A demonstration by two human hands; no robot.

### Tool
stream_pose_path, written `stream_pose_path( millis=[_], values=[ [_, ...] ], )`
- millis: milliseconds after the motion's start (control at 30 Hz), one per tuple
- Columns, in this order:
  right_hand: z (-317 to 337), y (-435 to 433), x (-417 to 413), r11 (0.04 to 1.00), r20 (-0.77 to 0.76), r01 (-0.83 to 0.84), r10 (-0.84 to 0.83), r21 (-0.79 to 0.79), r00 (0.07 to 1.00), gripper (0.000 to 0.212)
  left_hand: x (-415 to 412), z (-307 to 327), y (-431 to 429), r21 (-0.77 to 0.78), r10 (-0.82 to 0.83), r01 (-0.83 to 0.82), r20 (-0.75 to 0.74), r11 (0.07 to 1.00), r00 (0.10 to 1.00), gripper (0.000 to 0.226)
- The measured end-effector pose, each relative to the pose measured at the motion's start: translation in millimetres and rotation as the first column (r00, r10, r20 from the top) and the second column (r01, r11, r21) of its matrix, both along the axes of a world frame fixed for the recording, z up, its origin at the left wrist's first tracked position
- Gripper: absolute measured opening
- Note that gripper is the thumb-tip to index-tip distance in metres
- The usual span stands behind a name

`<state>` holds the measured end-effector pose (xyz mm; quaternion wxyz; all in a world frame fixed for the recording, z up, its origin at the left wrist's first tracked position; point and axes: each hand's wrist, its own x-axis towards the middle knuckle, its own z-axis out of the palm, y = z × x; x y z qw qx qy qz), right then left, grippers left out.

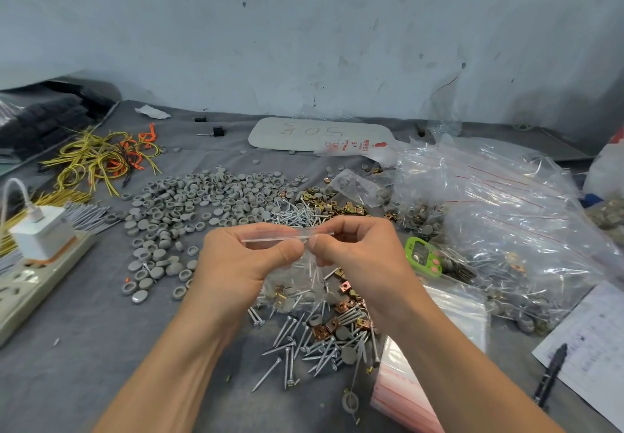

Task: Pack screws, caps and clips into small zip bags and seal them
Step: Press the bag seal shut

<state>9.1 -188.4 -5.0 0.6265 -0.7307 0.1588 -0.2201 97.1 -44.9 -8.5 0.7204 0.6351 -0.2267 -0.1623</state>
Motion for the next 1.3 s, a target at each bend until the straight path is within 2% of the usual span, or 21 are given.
stream_pose_path(
  millis=[233,433,533,633,767,933,1000,1133,1300],
  values=[
    [-0.6,0.7,-0.6,0.999,-0.01,0.01,-0.01,0.046,1.0,0.007,0.1,-0.5,0.0,0.033,0.055,-0.055,0.01,0.998,0.998,0.024],
    [2.5,2.3,1.8,0.994,0.016,-0.035,0.034,0.107,0.999,0.028,-0.5,-0.2,-3.9,0.018,0.093,-0.093,-0.004,0.995,0.996,0.02],
    [1.1,2.0,1.8,0.995,0.023,-0.056,0.055,0.079,0.998,0.025,1.0,-1.5,-4.0,0.015,0.105,-0.104,-0.02,0.994,0.994,0.023],
    [0.2,5.0,0.8,0.998,0.02,-0.054,0.053,0.04,0.998,0.012,2.2,-2.1,-2.0,0.038,0.061,-0.061,-0.002,0.997,0.998,0.027],
    [-0.3,2.6,1.7,0.998,0.054,-0.01,0.007,0.067,0.998,0.018,1.1,-2.4,1.6,0.034,-0.026,0.026,-0.008,0.999,1.0,0.028],
    [-0.2,2.5,1.2,0.997,0.026,-0.018,0.016,0.078,1.0,0.019,2.1,-3.4,-4.2,0.034,0.099,-0.098,-0.042,0.995,0.994,0.009],
    [1.0,0.6,0.4,0.989,0.019,-0.035,0.032,0.147,0.999,0.019,0.6,-2.2,-5.0,0.015,0.103,-0.103,-0.05,0.995,0.993,0.009],
    [3.0,-7.0,-0.6,0.947,0.021,-0.029,0.023,0.32,1.0,0.026,1.0,-0.3,-2.3,-0.001,0.1,-0.101,-0.095,0.995,0.99,0.023],
    [5.0,-7.0,-2.6,0.954,0.004,-0.037,0.037,0.299,0.999,0.029,4.6,-0.9,1.9,0.01,0.195,-0.195,-0.076,0.981,0.978,0.016]
  ],
)
